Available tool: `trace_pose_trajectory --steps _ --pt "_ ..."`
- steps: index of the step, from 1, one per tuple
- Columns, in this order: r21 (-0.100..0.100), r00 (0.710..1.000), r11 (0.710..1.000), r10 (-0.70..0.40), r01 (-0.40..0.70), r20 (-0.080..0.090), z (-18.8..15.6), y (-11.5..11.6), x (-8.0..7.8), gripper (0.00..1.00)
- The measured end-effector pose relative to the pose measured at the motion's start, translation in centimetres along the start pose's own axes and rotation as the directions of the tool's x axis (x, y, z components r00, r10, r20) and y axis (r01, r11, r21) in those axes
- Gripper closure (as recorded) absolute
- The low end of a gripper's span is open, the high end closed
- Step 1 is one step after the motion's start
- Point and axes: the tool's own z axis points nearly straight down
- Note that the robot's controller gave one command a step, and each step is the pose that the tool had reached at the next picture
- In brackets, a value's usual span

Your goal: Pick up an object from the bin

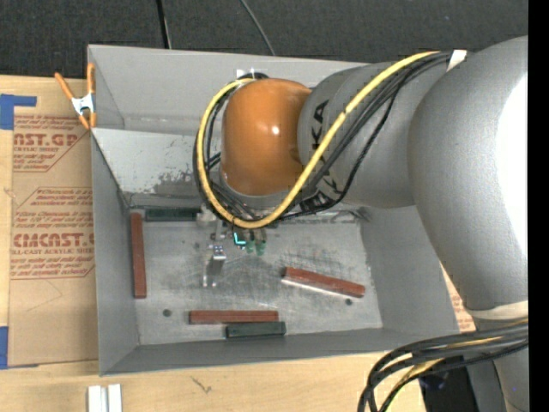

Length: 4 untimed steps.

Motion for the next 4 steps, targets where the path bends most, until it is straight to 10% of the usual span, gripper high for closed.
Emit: trace_pose_trajectory --steps 2,3,4 --pt "-0.001 0.995 0.995 -0.101 0.101 0.017 1.4 -0.8 2.0 0.0" --pt "0.002 0.95 0.95 -0.313 0.313 0.015 6.9 -3.0 3.7 1.0" --pt "0.001 0.95 0.95 -0.312 0.312 0.026 6.8 -2.9 3.5 0.0"
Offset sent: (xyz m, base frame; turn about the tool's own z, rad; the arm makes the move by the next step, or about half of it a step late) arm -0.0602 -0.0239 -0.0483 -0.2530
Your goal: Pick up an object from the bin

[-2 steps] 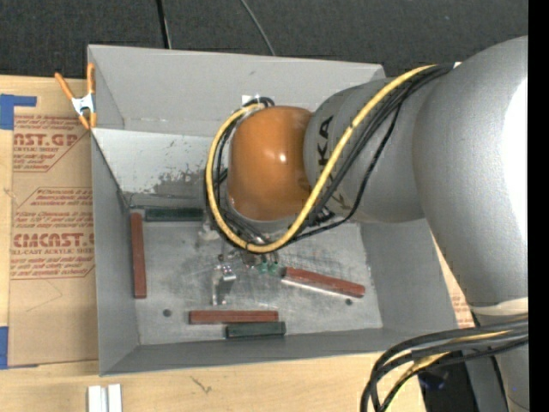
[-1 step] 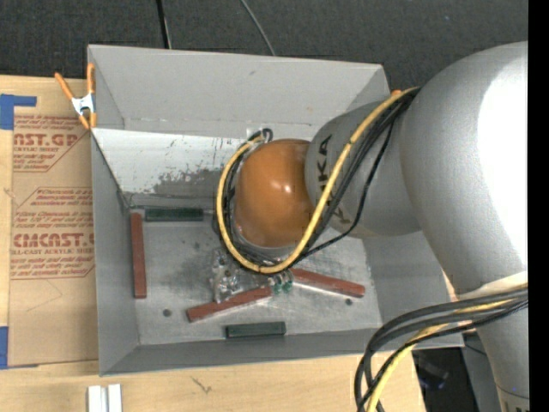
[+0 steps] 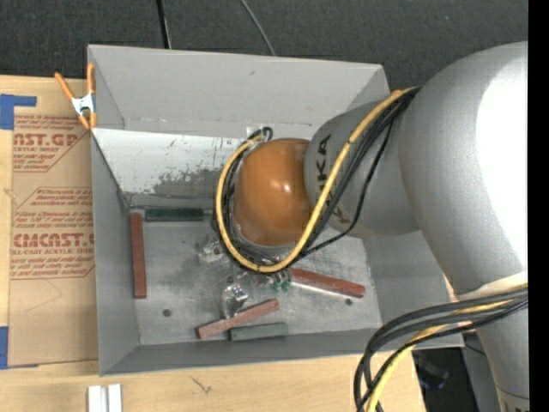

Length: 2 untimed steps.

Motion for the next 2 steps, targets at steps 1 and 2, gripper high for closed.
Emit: trace_pose_trajectory --steps 1,2 --pt "0.0 1.0 1.0 0.0 0.0 -0.001 0.0 0.0 0.0 0.0" --pt "0.0 0.994 0.994 -0.113 0.113 -0.008 0.6 -5.4 2.0 1.0"
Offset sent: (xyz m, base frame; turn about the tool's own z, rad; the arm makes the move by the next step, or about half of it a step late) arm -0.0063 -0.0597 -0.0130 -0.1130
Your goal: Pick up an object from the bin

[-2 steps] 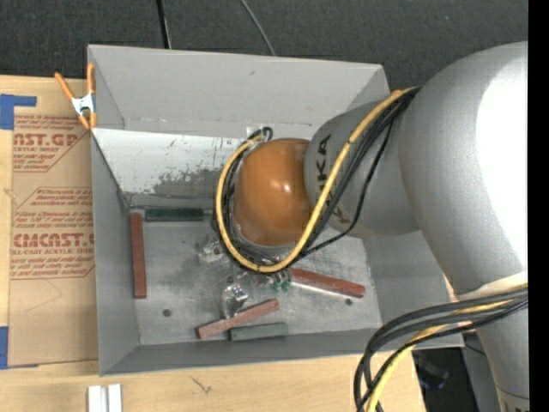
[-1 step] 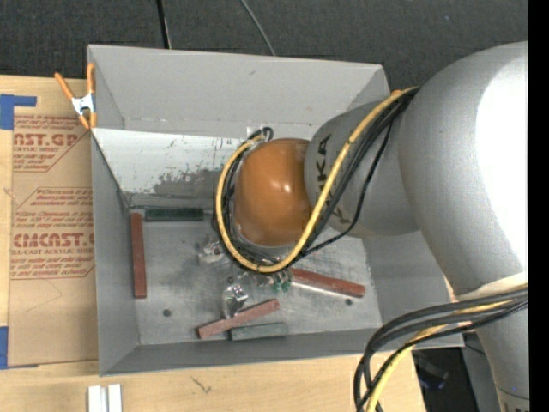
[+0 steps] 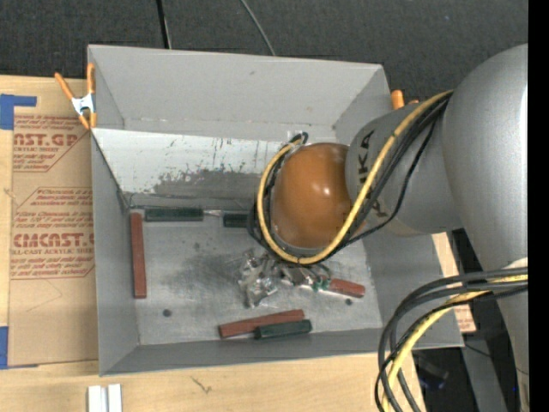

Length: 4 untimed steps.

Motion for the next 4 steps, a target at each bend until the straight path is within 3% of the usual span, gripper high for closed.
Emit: trace_pose_trajectory --steps 1,2,3,4 --pt "0.0 1.0 1.0 0.0 0.0 0.0 0.0 0.0 0.0 1.0" --pt "-0.003 0.997 0.997 -0.072 0.072 -0.015 -3.3 0.2 0.2 1.0" --pt "-0.004 0.982 0.982 -0.187 0.187 -0.01 -4.6 1.1 -1.5 0.0" --pt "-0.004 0.982 0.982 -0.187 0.187 -0.01 -4.6 1.1 -1.5 0.0"
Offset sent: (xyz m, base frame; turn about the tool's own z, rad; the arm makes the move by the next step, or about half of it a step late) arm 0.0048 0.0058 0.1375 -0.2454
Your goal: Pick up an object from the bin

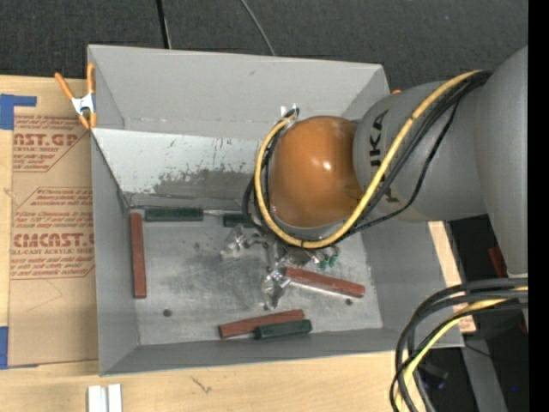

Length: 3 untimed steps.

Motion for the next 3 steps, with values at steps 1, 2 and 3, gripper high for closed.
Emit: trace_pose_trajectory --steps 1,2,3 --pt "-0.002 1.0 1.0 -0.016 0.016 0.001 0.2 -0.6 0.0 0.0" --pt "0.003 0.995 0.995 -0.095 0.095 -0.003 1.4 -4.5 1.6 0.0" --pt "0.0 0.991 0.991 -0.131 0.131 -0.001 1.9 -5.1 2.1 0.0"
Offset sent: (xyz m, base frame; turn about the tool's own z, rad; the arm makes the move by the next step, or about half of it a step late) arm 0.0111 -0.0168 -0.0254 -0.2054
